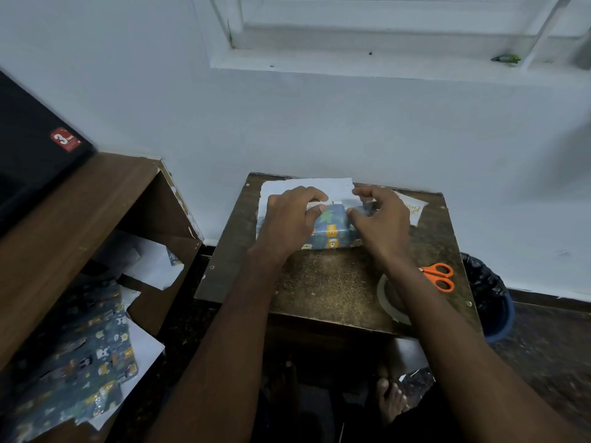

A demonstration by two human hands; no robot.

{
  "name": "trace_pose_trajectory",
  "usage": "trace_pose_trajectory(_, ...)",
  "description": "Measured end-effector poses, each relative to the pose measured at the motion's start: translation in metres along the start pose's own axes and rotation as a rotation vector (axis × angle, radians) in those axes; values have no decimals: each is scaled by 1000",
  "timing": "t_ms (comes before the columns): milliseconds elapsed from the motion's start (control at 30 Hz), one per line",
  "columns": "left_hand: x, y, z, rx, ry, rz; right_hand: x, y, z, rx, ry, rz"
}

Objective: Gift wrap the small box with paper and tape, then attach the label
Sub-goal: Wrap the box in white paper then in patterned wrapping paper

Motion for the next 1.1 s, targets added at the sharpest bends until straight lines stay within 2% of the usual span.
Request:
trace_pose_trajectory(67,2,0,-1,-54,1,-61,-2,0,1,-33,100,83)
trace_pose_trajectory(100,3,0,-1,-90,5,-90,-1,-1,0,-74,88,84)
trace_pose_trajectory(200,4,1,2,-203,-9,-145,4,-2,-2,-200,-33,1)
trace_pose_trajectory(333,2,3,6,-320,-46,-207,11,0,-4,-242,-140,-21)
trace_pose_trajectory(433,2,2,4,-294,-74,-232,10,0,-2,-296,-198,4)
trace_pose_trajectory(600,2,8,2,-261,-84,-129,2,1,-3,-323,-268,-6)
trace_pose_trajectory(900,-1,3,1,-333,3,-137,6,3,-8,-418,-198,140)
trace_pose_trajectory(1100,-11,-3,0,-267,50,-21,11,1,-7,-362,-213,0)
Point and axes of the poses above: each hand's wrist, its own z-axis away from the middle knuckle, its own y-axis out of the back of the hand, x = y × z, the point moved 1 cm from there along -z, towards the middle knuckle, and after that the axes turned 3 degrees about -z, right-handed, at the moved point
